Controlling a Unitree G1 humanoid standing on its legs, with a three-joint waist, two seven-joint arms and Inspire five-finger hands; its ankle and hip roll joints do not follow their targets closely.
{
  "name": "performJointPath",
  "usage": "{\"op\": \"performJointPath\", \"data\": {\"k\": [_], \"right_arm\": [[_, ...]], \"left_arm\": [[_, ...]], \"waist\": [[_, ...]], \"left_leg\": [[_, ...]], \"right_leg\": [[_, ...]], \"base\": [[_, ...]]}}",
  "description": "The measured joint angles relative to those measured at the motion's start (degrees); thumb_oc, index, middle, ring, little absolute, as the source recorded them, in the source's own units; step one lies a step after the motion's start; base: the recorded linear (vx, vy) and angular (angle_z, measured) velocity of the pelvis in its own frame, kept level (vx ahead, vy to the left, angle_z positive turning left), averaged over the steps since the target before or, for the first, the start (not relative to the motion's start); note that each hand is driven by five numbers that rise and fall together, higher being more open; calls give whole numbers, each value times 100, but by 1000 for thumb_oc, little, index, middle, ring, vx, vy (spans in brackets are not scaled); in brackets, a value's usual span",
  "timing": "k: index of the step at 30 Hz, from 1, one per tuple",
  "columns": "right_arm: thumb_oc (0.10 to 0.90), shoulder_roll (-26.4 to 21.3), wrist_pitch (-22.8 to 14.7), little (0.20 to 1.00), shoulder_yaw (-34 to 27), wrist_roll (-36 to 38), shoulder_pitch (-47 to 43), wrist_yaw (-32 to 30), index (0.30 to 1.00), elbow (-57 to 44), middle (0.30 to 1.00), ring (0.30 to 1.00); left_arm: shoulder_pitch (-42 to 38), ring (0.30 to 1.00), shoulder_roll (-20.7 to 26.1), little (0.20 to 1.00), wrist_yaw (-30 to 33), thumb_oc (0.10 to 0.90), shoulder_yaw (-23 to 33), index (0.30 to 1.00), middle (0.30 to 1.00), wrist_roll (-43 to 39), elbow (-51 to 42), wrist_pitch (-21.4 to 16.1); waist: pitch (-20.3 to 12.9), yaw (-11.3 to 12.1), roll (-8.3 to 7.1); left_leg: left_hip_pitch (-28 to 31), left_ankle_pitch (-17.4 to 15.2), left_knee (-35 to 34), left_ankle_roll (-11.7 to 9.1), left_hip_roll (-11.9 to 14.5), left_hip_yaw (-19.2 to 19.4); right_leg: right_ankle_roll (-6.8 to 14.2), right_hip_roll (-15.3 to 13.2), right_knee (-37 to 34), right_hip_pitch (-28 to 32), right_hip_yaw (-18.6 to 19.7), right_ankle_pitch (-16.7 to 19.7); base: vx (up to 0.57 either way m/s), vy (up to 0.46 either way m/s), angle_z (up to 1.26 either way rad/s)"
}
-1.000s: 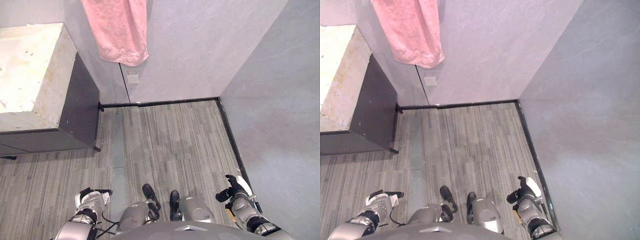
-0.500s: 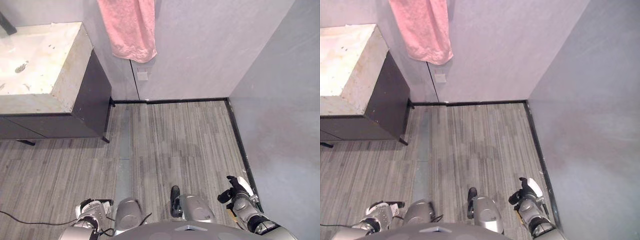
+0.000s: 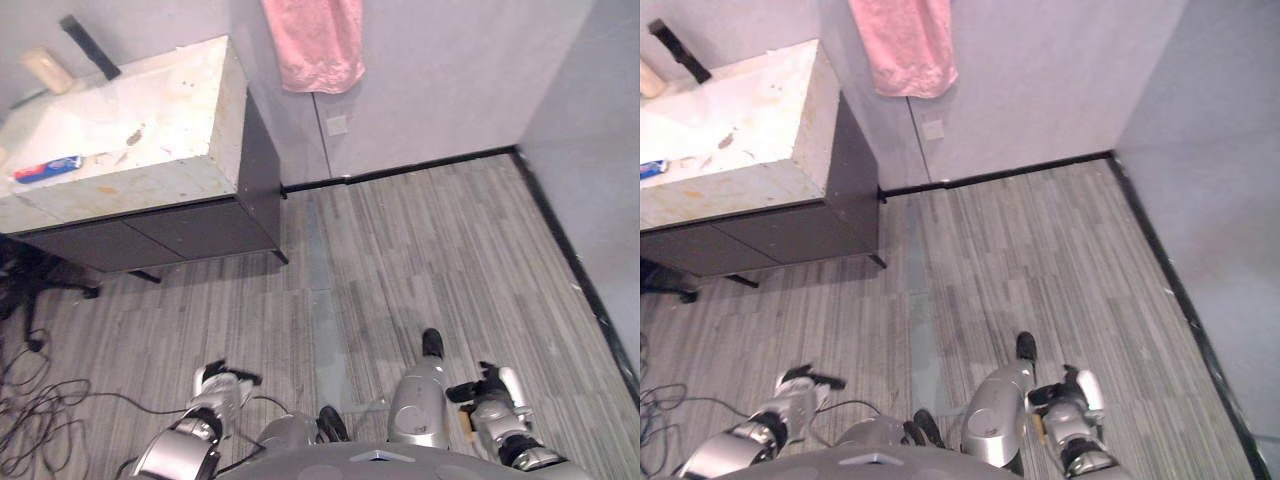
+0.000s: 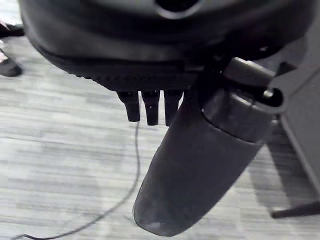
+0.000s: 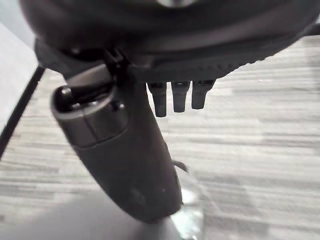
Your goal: Organize the bathroom.
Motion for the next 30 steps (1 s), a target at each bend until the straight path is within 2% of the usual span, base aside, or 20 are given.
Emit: {"op": "performJointPath", "data": {"k": [1, 2, 3, 4, 6, 9, 12, 13, 15, 17, 19, 20, 21, 22, 23, 25, 27, 28, 29, 30], "right_arm": [[800, -23, 15, 900, 20, -10, 10, 86, 900, -2, 900, 900], [800, -25, 27, 900, 24, -13, 40, 89, 900, -7, 900, 900], [800, -35, 20, 900, 22, -183, 154, 79, 900, 36, 900, 900], [800, -75, -5, 900, 17, -215, 171, 79, 900, 96, 900, 900], [800, -155, -28, 900, 17, -216, 168, 73, 900, 146, 900, 900], [800, -324, -162, 900, 16, -220, 56, 48, 900, 278, 900, 900], [800, -322, -252, 900, 26, -224, 67, 52, 900, 259, 900, 900], [800, -277, -249, 900, 32, -212, -4, 60, 900, 274, 900, 900], [800, -268, -241, 900, 35, -208, -22, 79, 900, 335, 900, 900], [800, -292, -214, 900, 59, -204, -41, 73, 900, 379, 900, 900], [800, -313, -216, 900, 140, -204, -207, 67, 900, 368, 900, 900], [800, -316, -234, 900, 132, -203, -278, 63, 900, 378, 900, 900], [800, -339, -239, 900, 121, -196, -371, 51, 900, 365, 900, 900], [800, -352, -229, 900, 108, -190, -400, 47, 900, 364, 900, 900], [800, -439, -190, 900, 119, -177, -359, 25, 900, 363, 900, 900], [800, -487, -148, 900, 115, -172, -480, 7, 900, 361, 900, 900], [800, -553, -150, 900, 115, -164, -496, -57, 900, 321, 900, 900], [800, -659, -122, 900, 73, -127, -422, -92, 900, 303, 900, 900], [800, -652, -122, 900, 62, -85, -422, -108, 900, 283, 900, 900], [800, -637, -124, 900, 72, -2, -418, -103, 900, 241, 900, 900]], "left_arm": [[188, 900, 20, 900, 77, 800, 107, 900, 900, -16, 6, 85], [310, 900, 64, 900, 150, 800, 172, 900, 900, -26, 7, 148], [338, 900, 256, 900, 195, 800, 184, 900, 900, -47, -22, 192], [323, 900, 307, 900, 195, 800, 245, 900, 900, -46, -54, 162], [268, 900, 313, 900, 192, 800, 268, 900, 900, -47, -54, 151], [114, 900, 241, 900, 175, 800, 269, 900, 900, -47, -90, 143], [107, 900, 196, 900, 159, 800, 269, 900, 900, -45, -262, 29], [84, 900, 195, 900, 141, 800, 270, 900, 900, -41, -269, -44], [-8, 900, 156, 900, 129, 800, 247, 900, 900, -31, -289, -65], [1, 900, 120, 900, 124, 800, 217, 900, 900, -36, -271, -38], [98, 900, 113, 900, 127, 800, 214, 900, 900, -48, -264, 88], [113, 900, 106, 900, 124, 800, 144, 900, 900, -62, -262, 132], [134, 900, 96, 900, 139, 800, 146, 900, 900, -62, -263, 159], [2, 900, 148, 900, 149, 800, 150, 900, 900, -61, -258, 157], [-94, 900, 79, 900, 116, 800, 130, 900, 900, -75, -241, 177], [-226, 900, 43, 900, 52, 800, 49, 900, 900, -73, -269, 171], [-317, 900, -48, 900, 60, 800, 49, 900, 900, -72, -246, 190], [-413, 900, -121, 900, 50, 800, -16, 900, 900, -74, -275, 191], [-462, 900, -80, 900, 49, 800, -57, 900, 900, -73, -274, 185], [-625, 900, -26, 900, 63, 800, -62, 900, 900, -71, -318, 191]], "waist": [[-71, 58, 102], [-135, 45, 112], [-267, 50, -171], [-306, 101, -335], [-327, 136, -422], [-290, 200, -336], [-353, 196, -175], [-341, 215, -158], [-286, 228, -267], [-285, 314, -258], [-270, 366, -286], [-272, 362, -271], [-269, 420, -152], [-132, 393, -220], [-57, 333, -112], [75, 464, -266], [114, 344, -213], [171, 228, -42], [202, 207, -46], [240, 208, -99]], "left_leg": [[-31, 32, -68, -42, 179, 105], [-60, 167, -188, -127, 250, 88], [-88, 486, -652, -97, 32, 124], [-82, 638, -833, -18, -120, 145], [-73, 713, -940, 25, -218, 142], [138, 833, -1084, 8, -260, 100], [226, 806, -1111, -37, -292, 39], [10, 757, -527, -242, -253, -80], [-725, 818, 1007, -444, -72, -558], [-947, 751, 1267, -484, 75, -750], [-921, 770, 239, -506, 464, -1220], [-829, 914, -472, -588, 522, -1508], [-666, 1063, -1168, -664, 755, -1756], [-515, 1308, -1421, -1016, 1037, -2075], [-479, 1491, -1672, -1194, 1298, -2515], [-459, 1493, -1320, -1103, 1322, -2324], [-432, 1452, -1072, -1111, 1208, -2172], [-228, 1329, -1054, -972, 1071, -1829], [-223, 1262, -1051, -1126, 974, -1761], [-265, 1242, -1016, -1084, 819, -1655]], "right_leg": [[62, 348, 586, -120, -477, -788], [76, 676, 799, -98, -727, -1327], [12, 1002, 671, 161, -920, -1865], [-130, 1169, 435, 340, -823, -2000], [-215, 1306, 51, 573, -654, -2069], [-254, 1464, -616, 1066, -577, -2014], [-342, 1466, -369, 1119, -425, -2068], [-582, 1490, -114, 1041, -311, -2228], [-756, 1405, -40, 1001, -87, -2228], [-741, 1418, -79, 1048, -8, -2194], [-673, 1505, -298, 972, 65, -2159], [-451, 1566, -545, 1076, 71, -2175], [-588, 1664, -412, 988, 106, -2316], [-596, 1629, -91, 858, 100, -2143], [-591, 1750, -26, 842, 106, -2122], [-602, 1575, -2, 681, 366, -2120], [-520, 1431, 4, 665, 398, -2069], [-457, 1292, 191, 627, 438, -2029], [-445, 1179, 287, 541, 490, -2033], [-398, 1025, 310, 478, 543, -2045]], "base": [[50, -44, -102], [95, -101, -37], [92, -92, 10], [67, -72, 21], [56, -28, 10], [91, -55, 11], [75, -116, 17], [52, -72, 25], [18, 57, 18], [71, 210, -33], [118, 277, -56], [101, 230, -45], [147, 353, -44], [155, 450, -21], [106, 361, -25], [101, 381, -60], [122, 397, -23], [150, 379, 5], [159, 350, -1], [143, 251, -9]]}}
